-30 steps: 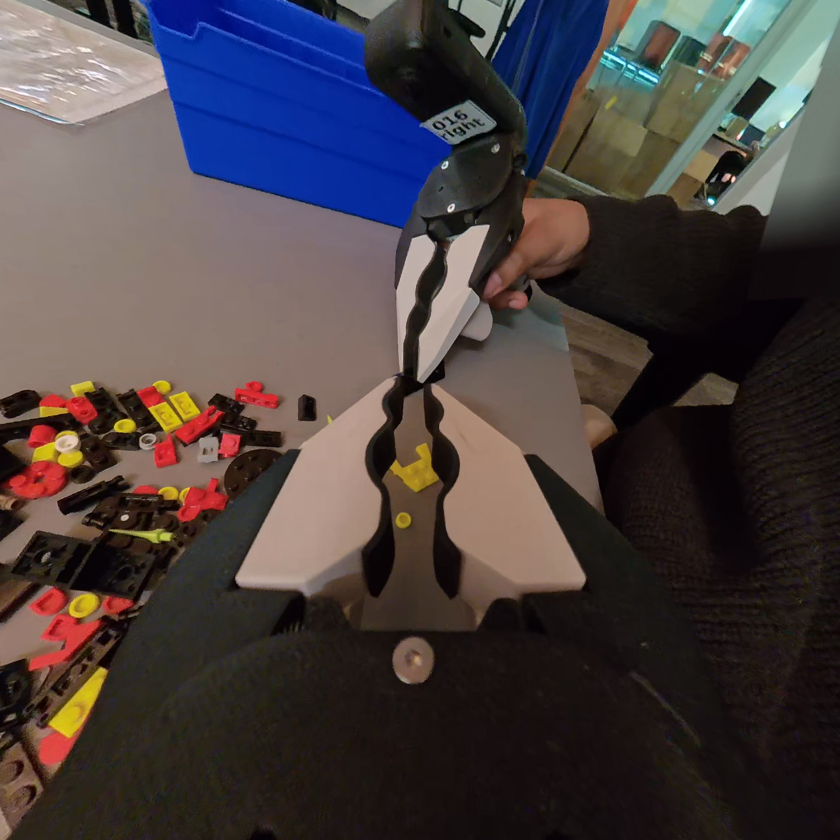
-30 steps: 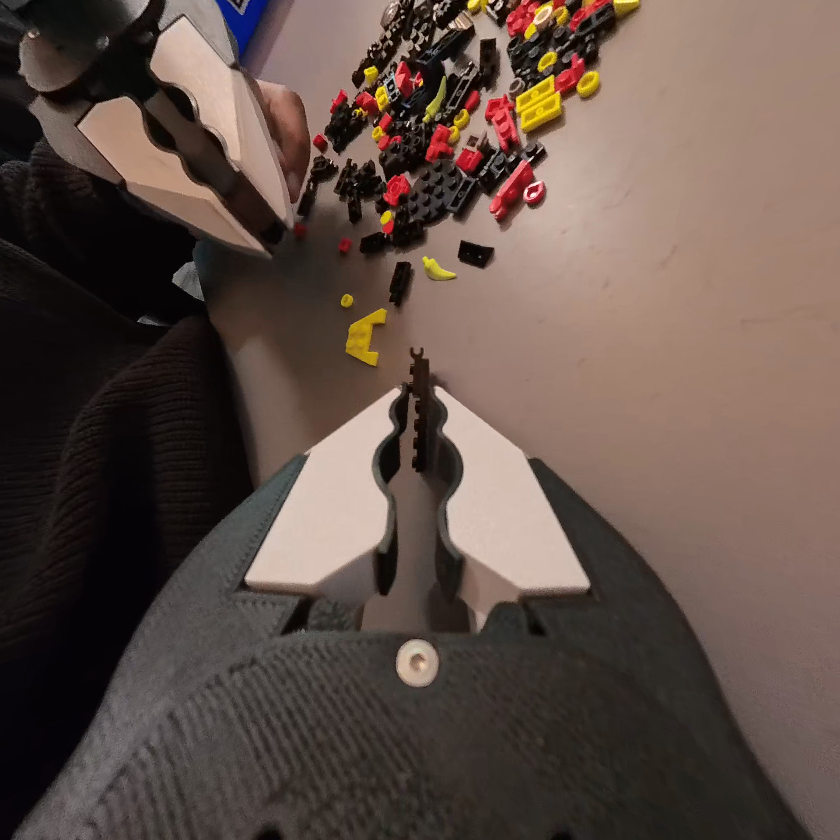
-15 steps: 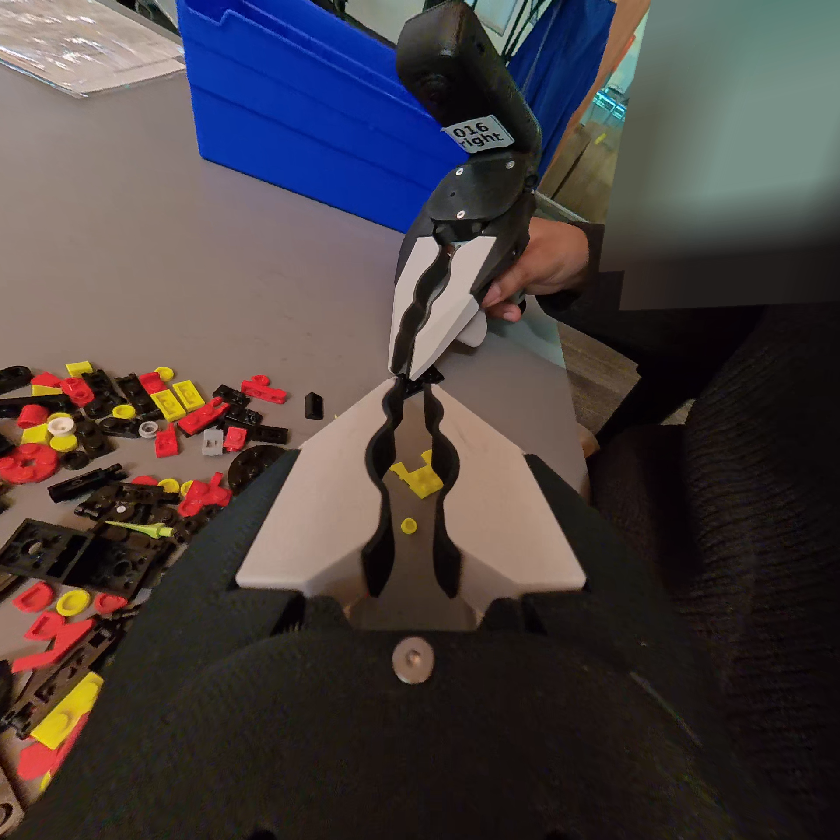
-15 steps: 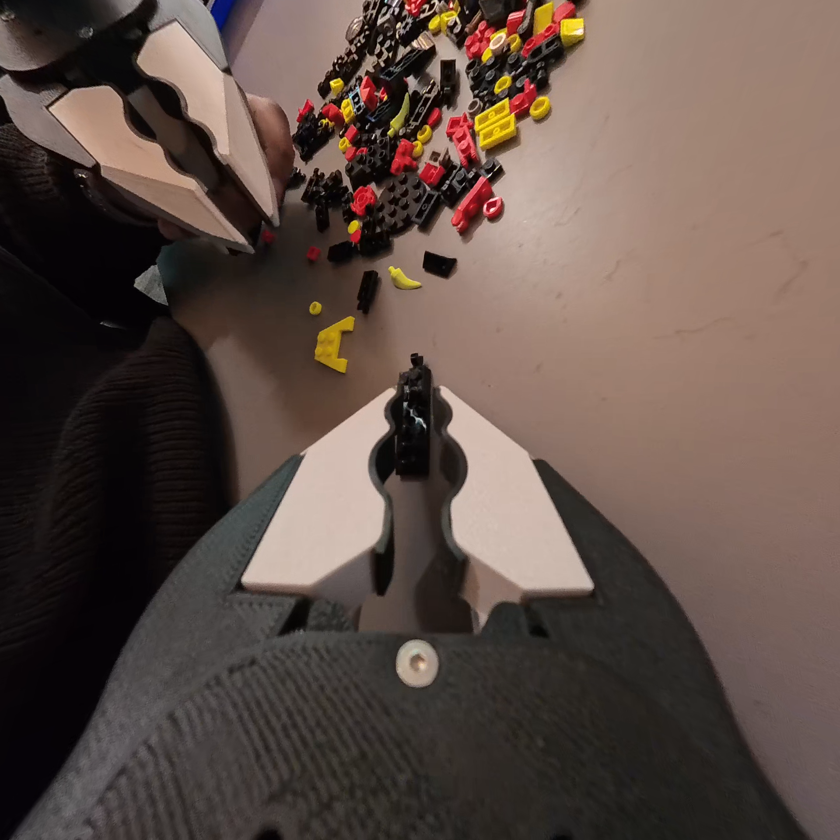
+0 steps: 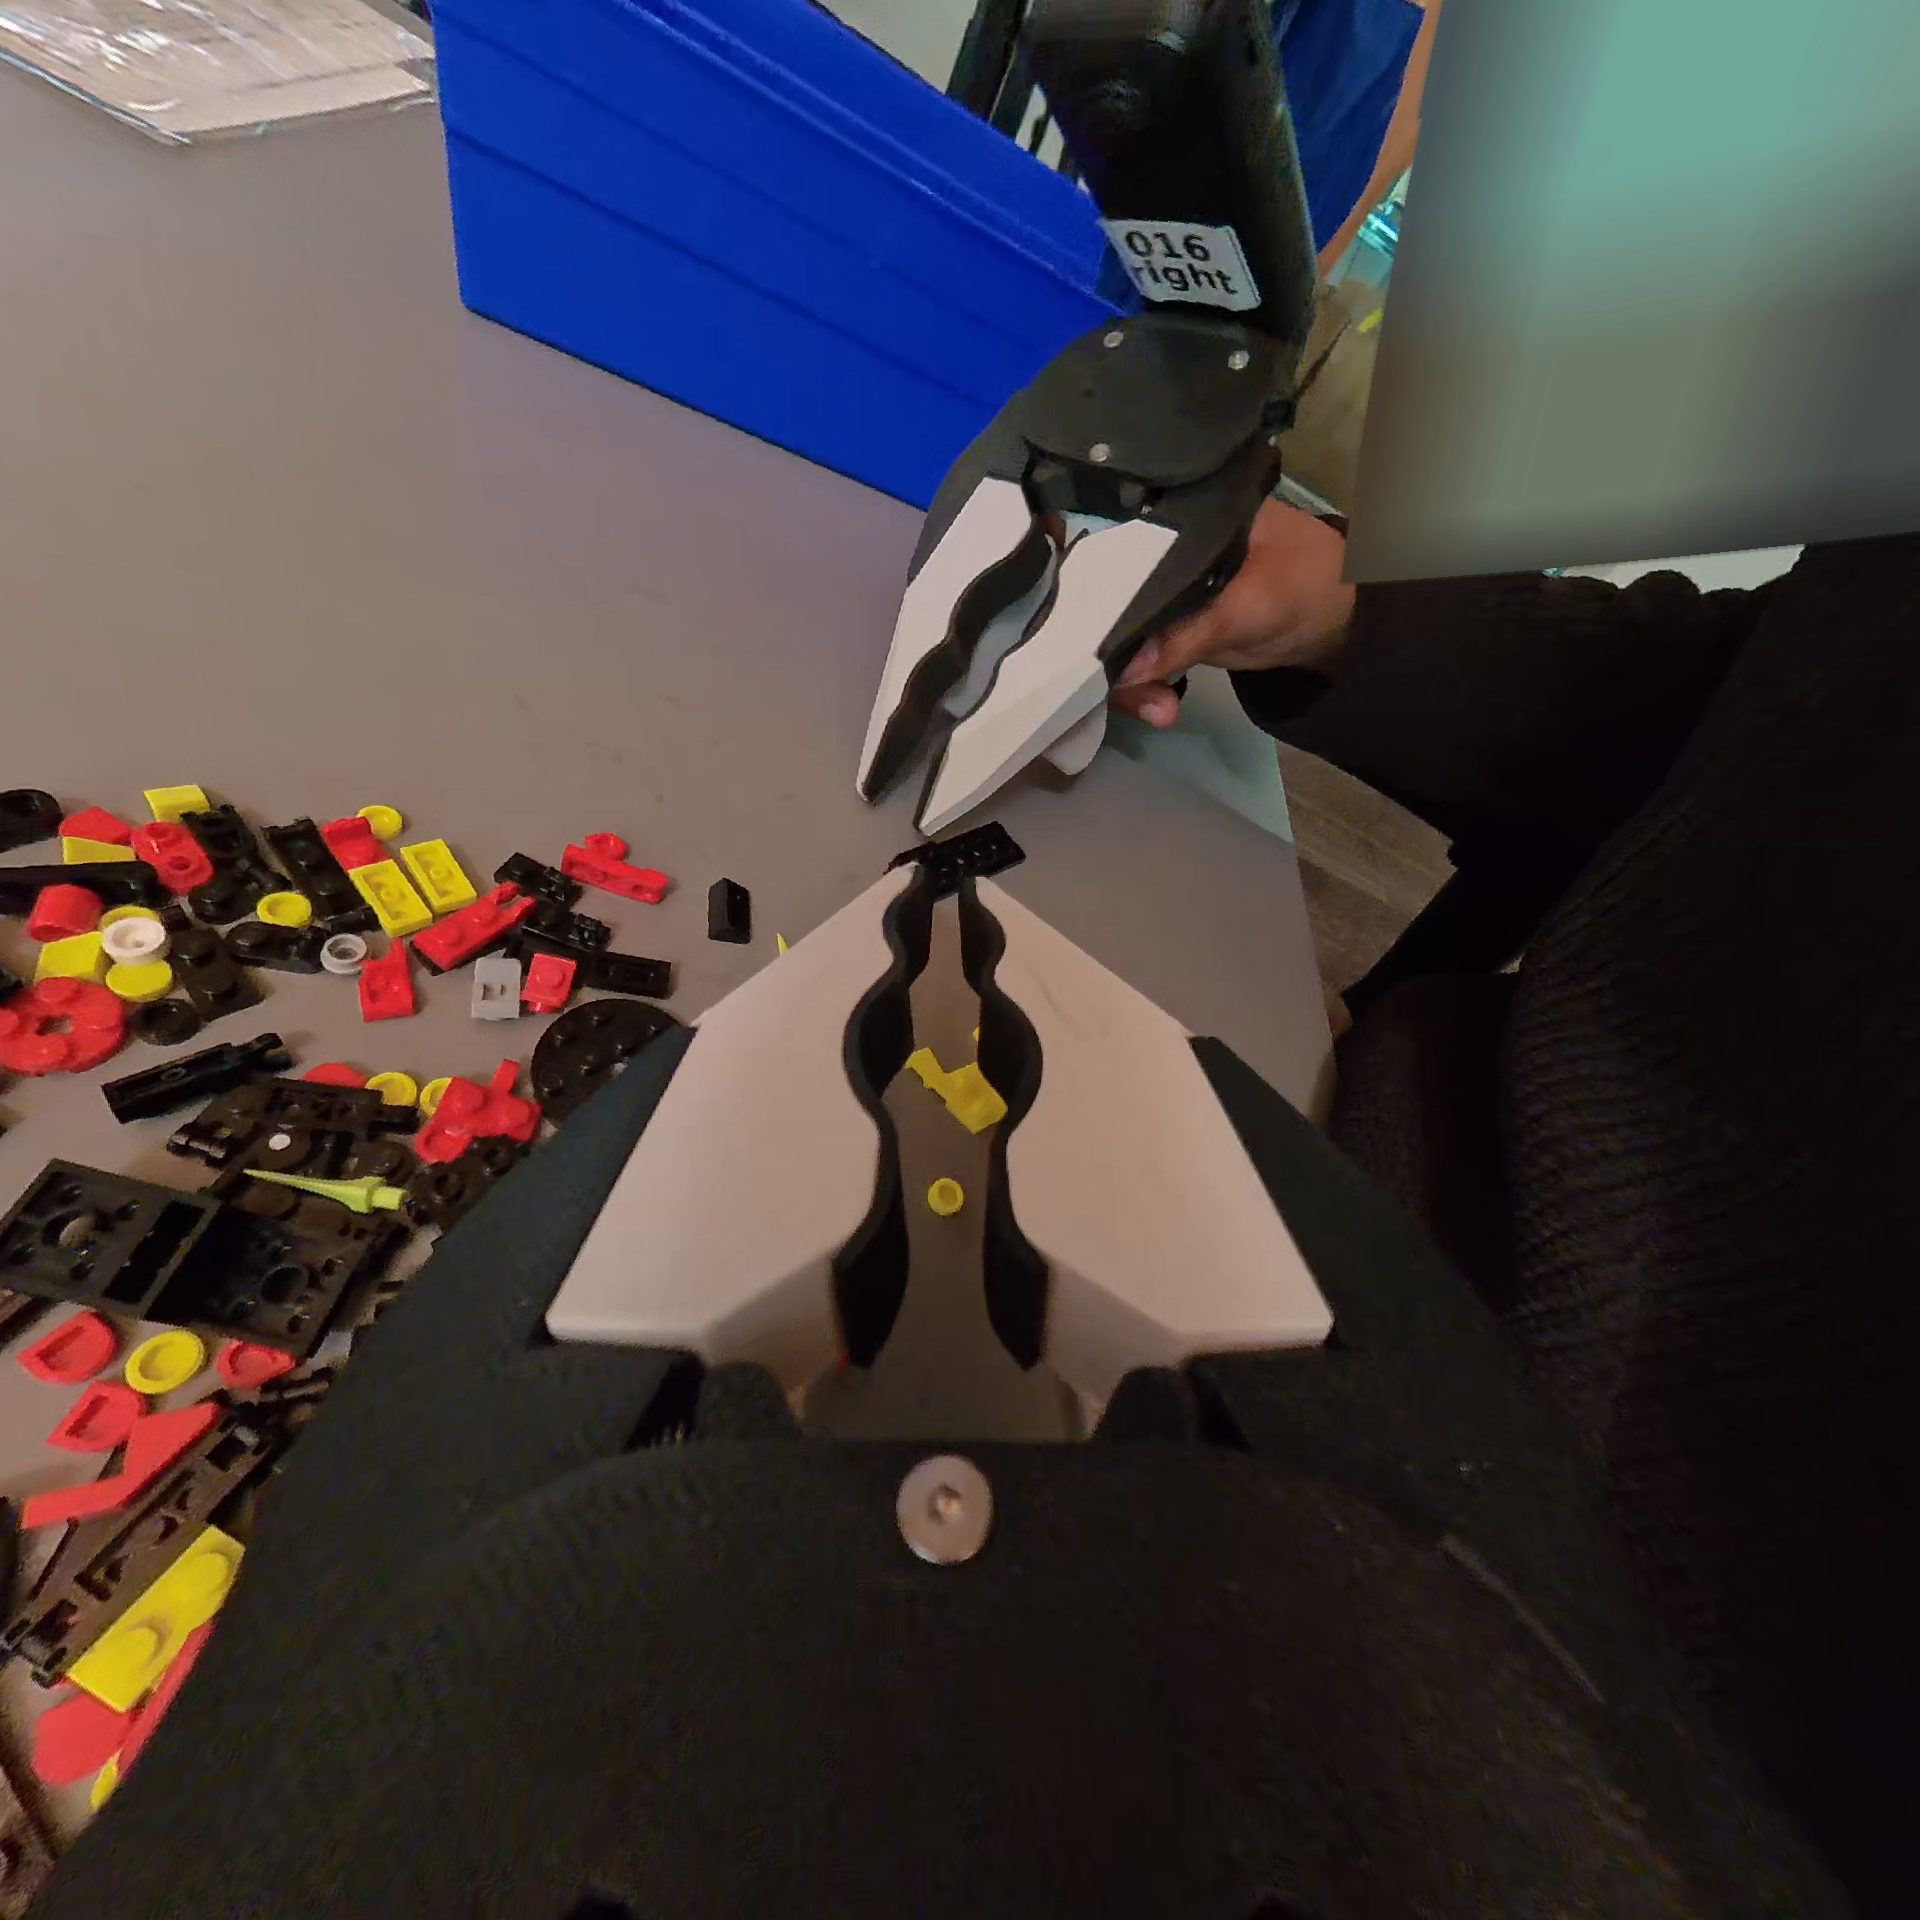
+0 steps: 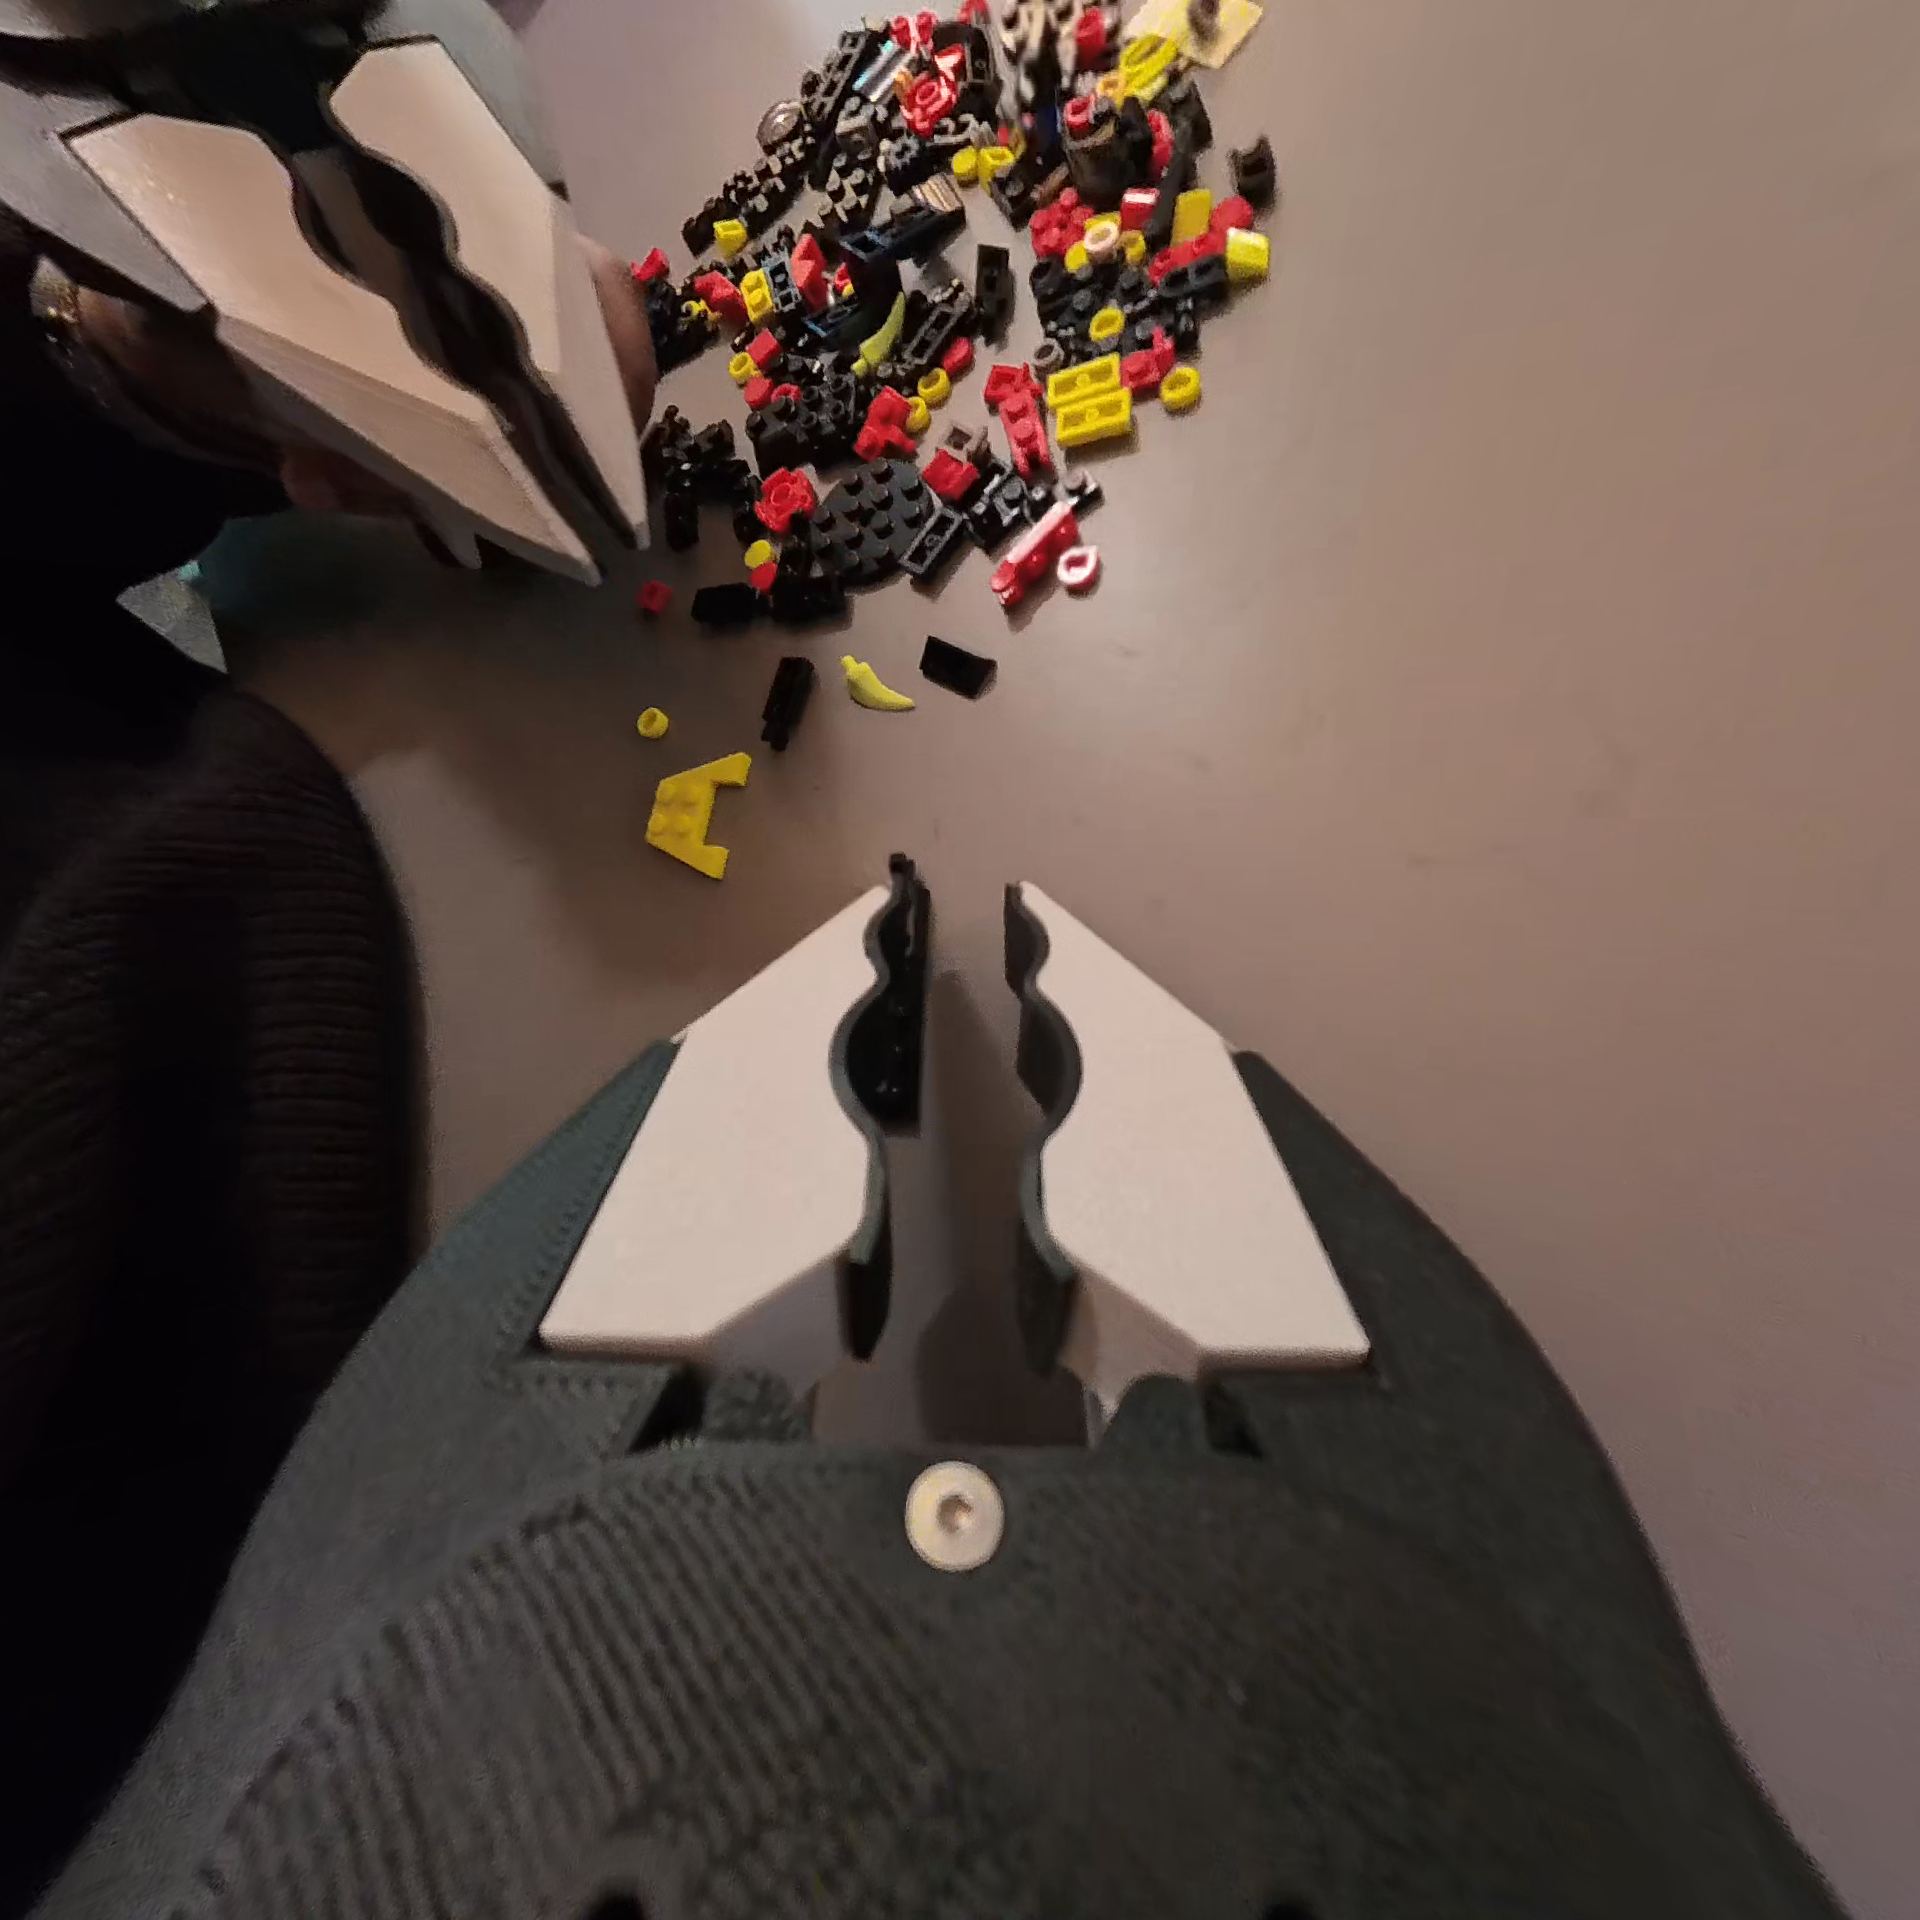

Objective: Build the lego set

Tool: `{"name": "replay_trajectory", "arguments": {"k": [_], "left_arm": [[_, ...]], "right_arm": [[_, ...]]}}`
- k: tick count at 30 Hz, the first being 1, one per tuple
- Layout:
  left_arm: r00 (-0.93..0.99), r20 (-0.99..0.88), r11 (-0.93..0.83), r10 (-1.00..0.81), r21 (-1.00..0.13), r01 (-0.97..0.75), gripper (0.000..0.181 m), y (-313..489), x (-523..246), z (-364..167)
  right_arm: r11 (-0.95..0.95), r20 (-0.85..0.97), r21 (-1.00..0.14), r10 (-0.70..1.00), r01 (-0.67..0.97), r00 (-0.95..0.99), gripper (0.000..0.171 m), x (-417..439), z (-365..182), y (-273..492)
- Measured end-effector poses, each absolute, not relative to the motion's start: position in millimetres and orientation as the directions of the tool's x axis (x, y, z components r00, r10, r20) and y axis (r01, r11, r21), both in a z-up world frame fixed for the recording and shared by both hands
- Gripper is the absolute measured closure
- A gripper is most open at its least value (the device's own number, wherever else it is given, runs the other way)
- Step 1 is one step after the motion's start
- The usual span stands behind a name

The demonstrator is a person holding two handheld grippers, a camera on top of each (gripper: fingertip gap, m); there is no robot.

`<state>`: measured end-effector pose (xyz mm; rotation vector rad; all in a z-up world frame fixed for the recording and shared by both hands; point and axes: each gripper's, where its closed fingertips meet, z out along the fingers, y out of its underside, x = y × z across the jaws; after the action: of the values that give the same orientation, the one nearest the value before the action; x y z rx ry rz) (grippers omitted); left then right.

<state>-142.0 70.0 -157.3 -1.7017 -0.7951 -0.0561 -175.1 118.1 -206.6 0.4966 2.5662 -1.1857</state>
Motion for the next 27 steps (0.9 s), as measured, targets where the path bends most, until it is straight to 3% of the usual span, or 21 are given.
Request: {"name": "replay_trajectory", "arguments": {"k": [9, 18, 27], "left_arm": [[0.735, 0.468, 0.018, 0.490, -0.849, 0.528, 0.180, 61, -152, -147], [0.750, 0.424, -0.011, 0.508, -0.867, 0.498, 0.181, 60, -150, -145], [0.776, 0.383, -0.056, 0.501, -0.880, 0.471, 0.181, 67, -143, -146]], "right_arm": [[0.619, -0.155, -0.763, 0.103, 0.186, -0.982, 0.154, -172, -191, 115], [0.753, 0.059, -0.656, -0.019, -0.053, -0.998, 0.158, -154, -211, 117], [0.743, 0.079, -0.667, -0.015, -0.064, -0.997, 0.160, -155, -208, 117]]}}
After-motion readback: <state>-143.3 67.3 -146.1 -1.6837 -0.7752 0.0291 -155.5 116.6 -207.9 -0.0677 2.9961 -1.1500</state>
